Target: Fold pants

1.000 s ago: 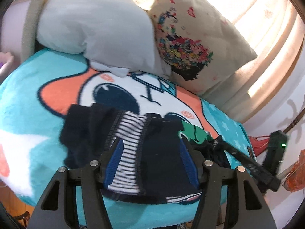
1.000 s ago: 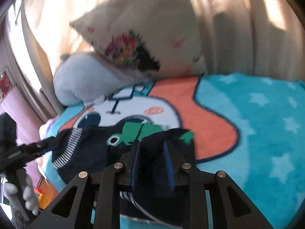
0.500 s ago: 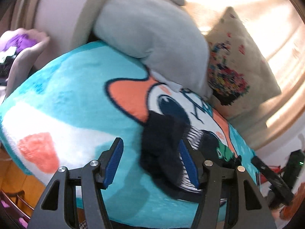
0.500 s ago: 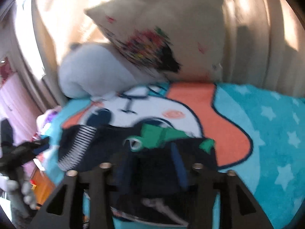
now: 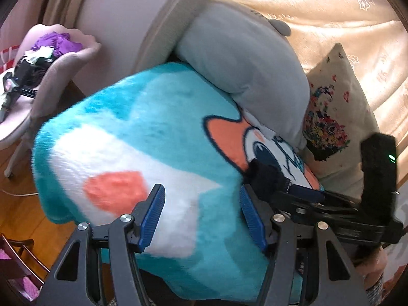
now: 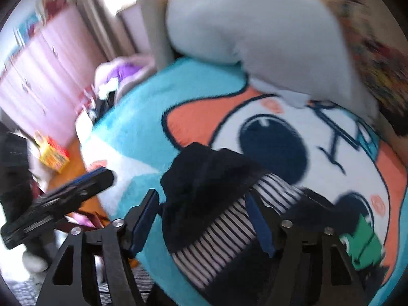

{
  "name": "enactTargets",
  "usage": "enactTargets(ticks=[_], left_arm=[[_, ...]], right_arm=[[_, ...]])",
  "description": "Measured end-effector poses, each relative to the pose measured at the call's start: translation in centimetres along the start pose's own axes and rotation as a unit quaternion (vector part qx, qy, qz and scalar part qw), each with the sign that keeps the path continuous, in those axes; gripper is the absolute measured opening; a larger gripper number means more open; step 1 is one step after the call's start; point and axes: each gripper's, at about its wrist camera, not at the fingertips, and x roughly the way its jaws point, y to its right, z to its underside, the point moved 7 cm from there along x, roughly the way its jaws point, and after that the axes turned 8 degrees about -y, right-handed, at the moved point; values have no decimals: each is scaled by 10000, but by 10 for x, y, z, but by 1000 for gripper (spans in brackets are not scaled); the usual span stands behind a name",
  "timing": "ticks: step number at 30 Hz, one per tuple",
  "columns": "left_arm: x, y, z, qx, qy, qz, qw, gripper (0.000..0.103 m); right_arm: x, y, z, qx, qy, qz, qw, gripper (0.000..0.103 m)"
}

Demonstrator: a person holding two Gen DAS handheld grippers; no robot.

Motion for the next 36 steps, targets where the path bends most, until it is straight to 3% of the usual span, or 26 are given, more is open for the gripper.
enactTargets(ticks=[7, 9, 11, 13, 16, 19, 27, 30, 36], left_arm=[[1, -16, 2, -209, 8, 150, 9997, 60], [-1, -14, 3, -165, 37, 197, 9997, 60], [-1, -7, 6, -69, 42, 273, 9996, 60], [2, 1, 9, 53, 7, 351, 9994, 60], [9, 28, 20, 463, -124, 576, 9972, 60], [16, 58, 35, 984, -191, 908, 9908, 71], [46, 118, 55, 1821, -412, 788, 9793, 74], [50, 147, 63, 2093, -657, 1035, 9701, 55], [55, 203, 91, 2541, -955, 1416, 9520, 54]], right_arm=[[47, -10, -12, -130, -484, 846, 9951, 83], [49, -8, -11, -201, -537, 1043, 9929, 76], [44, -2, -11, -202, -484, 1196, 9914, 50], [37, 5, -8, -180, -418, 1231, 9913, 36], [22, 13, -3, -53, -211, 971, 9950, 32], [6, 21, 1, 218, 21, 539, 9983, 32], [-32, 42, 4, 871, 593, -236, 9942, 32], [-52, 54, 13, 1090, 891, -485, 9889, 32], [-93, 96, 49, 1595, 1469, -793, 9730, 32]])
